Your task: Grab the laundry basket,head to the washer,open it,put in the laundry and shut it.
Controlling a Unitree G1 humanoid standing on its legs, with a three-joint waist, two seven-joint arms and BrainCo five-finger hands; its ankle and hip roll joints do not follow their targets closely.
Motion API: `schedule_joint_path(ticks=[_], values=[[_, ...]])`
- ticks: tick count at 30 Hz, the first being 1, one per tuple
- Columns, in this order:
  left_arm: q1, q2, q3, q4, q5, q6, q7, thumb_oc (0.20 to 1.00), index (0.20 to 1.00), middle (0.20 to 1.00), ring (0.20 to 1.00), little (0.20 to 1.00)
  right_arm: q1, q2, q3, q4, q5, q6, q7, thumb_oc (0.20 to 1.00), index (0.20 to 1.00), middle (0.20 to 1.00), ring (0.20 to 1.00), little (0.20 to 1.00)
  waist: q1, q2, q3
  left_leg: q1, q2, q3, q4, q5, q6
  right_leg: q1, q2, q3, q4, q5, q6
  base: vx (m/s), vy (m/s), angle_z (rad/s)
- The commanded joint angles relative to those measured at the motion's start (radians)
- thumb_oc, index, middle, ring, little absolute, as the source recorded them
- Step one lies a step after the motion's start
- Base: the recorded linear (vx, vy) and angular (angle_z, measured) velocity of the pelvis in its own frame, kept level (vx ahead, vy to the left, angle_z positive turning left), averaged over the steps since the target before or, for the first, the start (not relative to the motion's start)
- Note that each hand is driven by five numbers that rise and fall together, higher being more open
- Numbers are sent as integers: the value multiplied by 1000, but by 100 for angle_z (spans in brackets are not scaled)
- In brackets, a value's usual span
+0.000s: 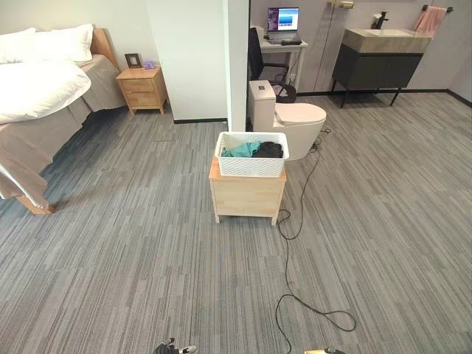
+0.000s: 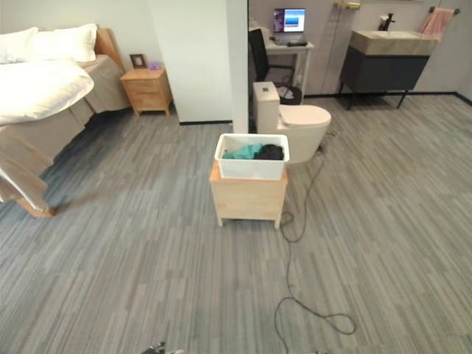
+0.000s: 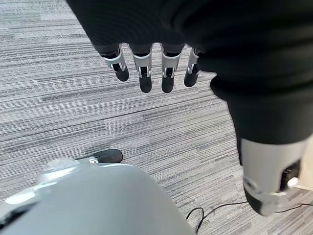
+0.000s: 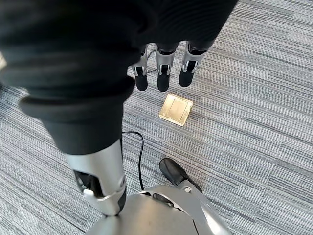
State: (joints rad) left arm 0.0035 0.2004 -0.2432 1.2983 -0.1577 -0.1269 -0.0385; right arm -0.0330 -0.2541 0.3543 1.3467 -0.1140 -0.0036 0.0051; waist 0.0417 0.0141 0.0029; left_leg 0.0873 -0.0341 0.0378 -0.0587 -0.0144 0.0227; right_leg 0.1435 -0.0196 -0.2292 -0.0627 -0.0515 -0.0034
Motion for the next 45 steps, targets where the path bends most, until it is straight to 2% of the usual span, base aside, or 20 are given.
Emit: schedule_joint_path(ticks=[1, 16, 19, 21, 23, 26, 27, 28, 29, 31, 33, 35, 37, 38, 39, 40, 41, 42, 43, 45], values=[[-52, 8, -6, 46, -16, -13, -7, 1000, 1000, 1000, 1000, 1000, 33, 5, 35, 101, -27, 6, 32, 1000, 1000, 1000, 1000, 1000, 16, -5, -10, 2, 106, -27, -29, -22, -87, -24, -149, 34, -25, 47, 138, 0, 0, 0], [-51, 26, 17, 42, -32, -18, 7, 1000, 1000, 1000, 1000, 1000, 38, -2, 13, 104, 3, 5, 36, 1000, 1000, 1000, 1000, 1000, 19, -6, 0, 9, 121, -29, -29, -15, -95, -16, -136, 35, -25, 38, 129, 5, -27, 0], [-54, 32, 15, 37, -33, -19, 9, 1000, 1000, 1000, 1000, 1000, 34, -6, 10, 110, 9, 6, 38, 1000, 1000, 1000, 1000, 1000, 20, -5, 6, 6, 129, -37, -29, -8, -99, -13, -128, 36, -25, 33, 121, 8, -75, 0], [-64, 39, 8, 23, -45, -19, 9, 1000, 1000, 1000, 1000, 1000, 28, -11, 4, 111, 25, 3, 35, 1000, 1000, 1000, 1000, 1000, 19, -5, 28, -4, 155, -53, -29, 18, -111, -11, -104, 41, -16, 19, 97, -14, -136, 4], [-70, 43, 6, 13, -59, -16, 7, 1000, 1000, 1000, 1000, 1000, 23, -13, -3, 111, 45, 0, 34, 1000, 1000, 1000, 1000, 1000, 21, -14, 55, -61, 176, -73, 76, 13, -124, -24, -82, 60, 31, -16, 64, -52, -201, 22], [-82, 39, 6, -23, -108, -16, 13, 1000, 1000, 1000, 1000, 1000, 7, -27, 9, 83, 74, -7, 25, 1000, 1000, 1000, 1000, 1000, 38, -24, 134, -294, 151, -147, 472, 163, -145, -18, -51, 41, 63, -37, 13, -79, -188, 26], [-82, 39, 6, -23, -108, -16, 13, 1000, 1000, 1000, 1000, 1000, 7, -27, 9, 83, 74, -7, 25, 1000, 1000, 1000, 1000, 1000, 38, -24, 133, -295, 151, -147, 473, 162, -145, -19, -51, 41, 63, -37, 13, 2, -109, 24], [-84, 39, 6, -31, -123, -17, 18, 1000, 1000, 1000, 1000, 1000, -4, -33, 14, 66, 86, -10, 24, 1000, 1000, 1000, 1000, 1000, 39, -31, 148, -341, 142, -144, 541, 174, -132, -16, -47, 37, 62, -44, 8, 115, -75, 4], [-85, 38, -2, -59, -140, -28, 21, 1000, 1000, 1000, 1000, 1000, -28, -42, 30, 45, 94, -13, 20, 1000, 1000, 1000, 1000, 1000, 49, -37, 152, -387, 127, -112, 499, 147, -117, -13, -45, 29, 51, -58, 14, 220, -44, -7], [-73, 41, 3, -110, -178, -39, 17, 1000, 1000, 1000, 1000, 1000, -39, -54, 38, 30, 97, -19, 20, 1000, 1000, 1000, 1000, 1000, 69, -34, 140, -400, 114, -83, 342, 104, -105, -3, -43, 30, 40, -84, 28, 315, 78, 16], [-68, 54, -11, -189, -196, -49, 22, 1000, 1000, 1000, 1000, 1000, -60, -60, 44, 2, 118, -26, 13, 1000, 1000, 1000, 1000, 1000, 98, -33, 137, -445, 122, -41, 148, 160, -111, 39, -32, 33, 31, -121, 36, 468, 150, 4], [-63, 62, -17, -215, -195, -48, 21, 1000, 1000, 1000, 1000, 1000, -67, -59, 43, -1, 124, -25, 12, 1000, 1000, 1000, 1000, 1000, 109, -39, 137, -466, 116, -31, 144, 169, -112, 52, -32, 40, 42, -136, 36, 444, 149, 9], [-47, 72, -28, -254, -178, -44, 9, 1000, 1000, 1000, 1000, 1000, -65, -42, 38, 10, 108, -20, 19, 1000, 1000, 1000, 1000, 1000, 131, -53, 104, -484, 79, -60, 202, 147, -80, 95, -63, 48, 86, -166, 70, 657, 262, 1], [-48, 74, -32, -255, -169, -43, 9, 1000, 1000, 1000, 1000, 1000, -64, -36, 33, 15, 104, -18, 20, 1000, 1000, 1000, 1000, 1000, 137, -66, 97, -497, 61, -53, 260, 118, -66, 101, -88, 45, 112, -158, 82, 723, 319, -35], [-50, 77, -37, -232, -148, -38, 5, 1000, 1000, 1000, 1000, 1000, -60, -28, 29, 24, 96, -17, 25, 1000, 1000, 1000, 1000, 1000, 143, -86, 80, -460, 30, -20, 285, 65, -29, 78, -133, 52, 215, -68, 108, 1000, 561, -39], [-49, 94, -40, -224, -123, -35, 2, 1000, 1000, 1000, 1000, 1000, -63, -29, 28, 19, 85, -14, 26, 1000, 1000, 1000, 1000, 1000, 126, -78, 89, -356, -18, 1, 245, 6, 33, -53, -167, 100, 525, 159, 134, 820, 491, -64], [-49, 93, -40, -224, -123, -35, 2, 1000, 1000, 1000, 1000, 1000, -63, -29, 28, 19, 85, -14, 26, 1000, 1000, 1000, 1000, 1000, 126, -77, 87, -359, -16, 1, 244, 7, 33, -56, -166, 100, 524, 161, 134, 710, 502, -51], [-49, 104, -39, -228, -121, -34, 1, 1000, 1000, 1000, 1000, 1000, -67, -35, 5, -8, 107, -17, 21, 1000, 1000, 1000, 1000, 1000, 99, -46, 106, -273, -17, 9, 208, -16, 59, -154, -187, 83, 663, 215, 140, 655, 298, -15], [-42, 121, -23, -246, -129, -38, 7, 1000, 1000, 1000, 1000, 1000, -53, -50, -26, -52, 155, -27, 16, 1000, 1000, 1000, 1000, 1000, 40, -15, 136, -152, -8, -5, 146, -33, 58, -286, -157, 28, 588, 98, 108, 656, 297, 23], [-35, 127, -17, -262, -132, -40, 8, 1000, 1000, 1000, 1000, 1000, -45, -59, -38, -70, 168, -28, 12, 1000, 1000, 1000, 1000, 1000, 26, -11, 143, -121, -5, -10, 129, -40, 50, -302, -145, 19, 508, 79, 107, 396, 25, 19]])
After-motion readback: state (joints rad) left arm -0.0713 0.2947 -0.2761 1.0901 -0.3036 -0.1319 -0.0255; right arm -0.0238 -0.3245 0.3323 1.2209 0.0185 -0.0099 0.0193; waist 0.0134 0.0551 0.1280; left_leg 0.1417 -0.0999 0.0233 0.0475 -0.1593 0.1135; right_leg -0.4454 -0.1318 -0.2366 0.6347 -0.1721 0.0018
